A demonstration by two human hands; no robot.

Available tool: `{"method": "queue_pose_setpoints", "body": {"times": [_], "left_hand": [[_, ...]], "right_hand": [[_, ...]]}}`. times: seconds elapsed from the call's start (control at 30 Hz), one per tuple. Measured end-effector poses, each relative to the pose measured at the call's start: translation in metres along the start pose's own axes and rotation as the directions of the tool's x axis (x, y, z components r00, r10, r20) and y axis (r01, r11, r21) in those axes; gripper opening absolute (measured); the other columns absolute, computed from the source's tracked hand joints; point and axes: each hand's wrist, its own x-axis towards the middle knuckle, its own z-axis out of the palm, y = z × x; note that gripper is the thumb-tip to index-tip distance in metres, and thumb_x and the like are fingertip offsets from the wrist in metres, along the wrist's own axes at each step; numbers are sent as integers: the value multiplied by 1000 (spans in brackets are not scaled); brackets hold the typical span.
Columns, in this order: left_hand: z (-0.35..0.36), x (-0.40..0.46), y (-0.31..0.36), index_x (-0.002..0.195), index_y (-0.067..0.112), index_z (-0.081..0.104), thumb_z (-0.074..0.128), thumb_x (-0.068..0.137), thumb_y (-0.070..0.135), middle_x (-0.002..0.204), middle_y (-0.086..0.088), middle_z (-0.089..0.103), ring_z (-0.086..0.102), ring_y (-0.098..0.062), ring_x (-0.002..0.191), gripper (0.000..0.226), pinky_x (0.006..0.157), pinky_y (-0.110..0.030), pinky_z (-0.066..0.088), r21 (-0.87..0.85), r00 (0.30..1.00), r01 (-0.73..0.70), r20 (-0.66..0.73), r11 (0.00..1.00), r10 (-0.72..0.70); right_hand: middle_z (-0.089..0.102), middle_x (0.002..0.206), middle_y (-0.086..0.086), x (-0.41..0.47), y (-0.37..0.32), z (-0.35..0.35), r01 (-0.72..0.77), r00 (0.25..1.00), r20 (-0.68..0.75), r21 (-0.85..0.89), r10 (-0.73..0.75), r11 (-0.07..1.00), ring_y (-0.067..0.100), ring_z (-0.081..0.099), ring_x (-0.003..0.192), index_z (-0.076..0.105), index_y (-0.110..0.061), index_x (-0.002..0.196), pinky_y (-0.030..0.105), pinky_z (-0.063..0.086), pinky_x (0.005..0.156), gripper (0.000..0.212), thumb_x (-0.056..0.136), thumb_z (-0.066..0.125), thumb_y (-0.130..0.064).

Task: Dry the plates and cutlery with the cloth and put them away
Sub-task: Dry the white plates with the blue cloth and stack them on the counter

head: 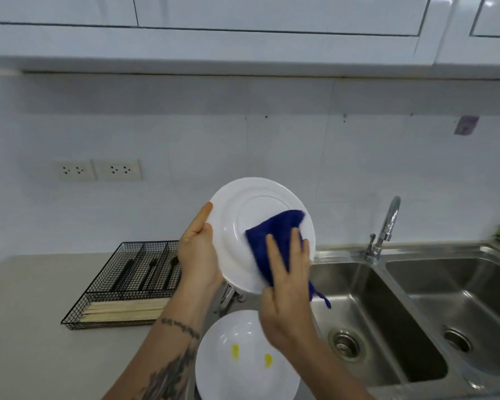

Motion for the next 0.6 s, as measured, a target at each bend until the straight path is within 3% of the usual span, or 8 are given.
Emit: {"method": "queue_pose_setpoints", "body": {"times": [0.13, 0.2, 0.27, 0.33, 0.4, 0.53, 0.6], "left_hand": [[8, -13, -2, 116, 31, 69, 40, 101, 3, 109, -2, 72, 71, -21, 95, 43, 73, -32, 60, -54, 997, 83, 9, 995, -82], [4, -11, 4, 117, 29, 69, 40, 101, 3, 114, -5, 70, 69, -24, 101, 43, 81, -38, 59, -59, 996, 84, 5, 995, -84], [-1, -6, 9, 114, 30, 71, 41, 99, 3, 113, -1, 71, 67, -23, 102, 43, 90, -44, 56, -17, 998, 59, -18, 998, -60], [-8, -4, 13, 106, 33, 75, 44, 98, 3, 105, 6, 74, 64, -19, 95, 44, 94, -44, 54, 32, 999, 35, -39, 999, -33], [-13, -6, 13, 108, 30, 74, 44, 98, 1, 100, 13, 74, 62, -14, 87, 43, 88, -35, 55, 82, 999, 29, -31, 996, -27], [-13, -18, 7, 116, 28, 71, 43, 99, 1, 64, 27, 67, 54, -5, 70, 43, 70, -18, 49, 164, 1000, 21, 18, 986, -24], [-10, -25, 2, 111, 29, 73, 44, 98, 1, 80, 22, 72, 61, -6, 79, 43, 75, -20, 52, 211, 997, 6, 76, 977, -23]], "right_hand": [[-4, 162, 0, 1, -14, 9, 189, 980, 101, -243, -169, 951, 29, -12, 147, 20, -32, 152, 61, 5, 115, 84, 73, 42, -11], [3, 162, 3, 5, -6, 3, 328, 943, 147, -290, -297, 899, 32, -5, 148, 28, -29, 150, 62, 8, 114, 78, 75, 37, -12], [9, 162, 3, 5, 7, -2, 358, 933, 132, -216, -336, 908, 32, 0, 148, 35, -28, 148, 59, 11, 115, 74, 76, 33, -11], [12, 161, 0, 8, 21, -7, 259, 966, 53, -96, -255, 961, 27, 4, 148, 37, -28, 147, 51, 14, 117, 74, 76, 34, -8], [13, 161, -7, 17, 31, -12, 106, 994, 1, 0, -106, 994, 20, 10, 148, 38, -30, 146, 43, 18, 119, 76, 74, 37, -7], [24, 157, -3, 55, 33, -26, -110, 994, 20, 57, 109, 992, 18, 27, 141, 39, -25, 146, 46, 23, 116, 73, 74, 34, -15], [29, 155, -2, 77, 22, -33, -150, 986, 71, -19, 151, 988, 21, 31, 137, 37, -26, 146, 53, 22, 114, 74, 73, 29, -23]]}}
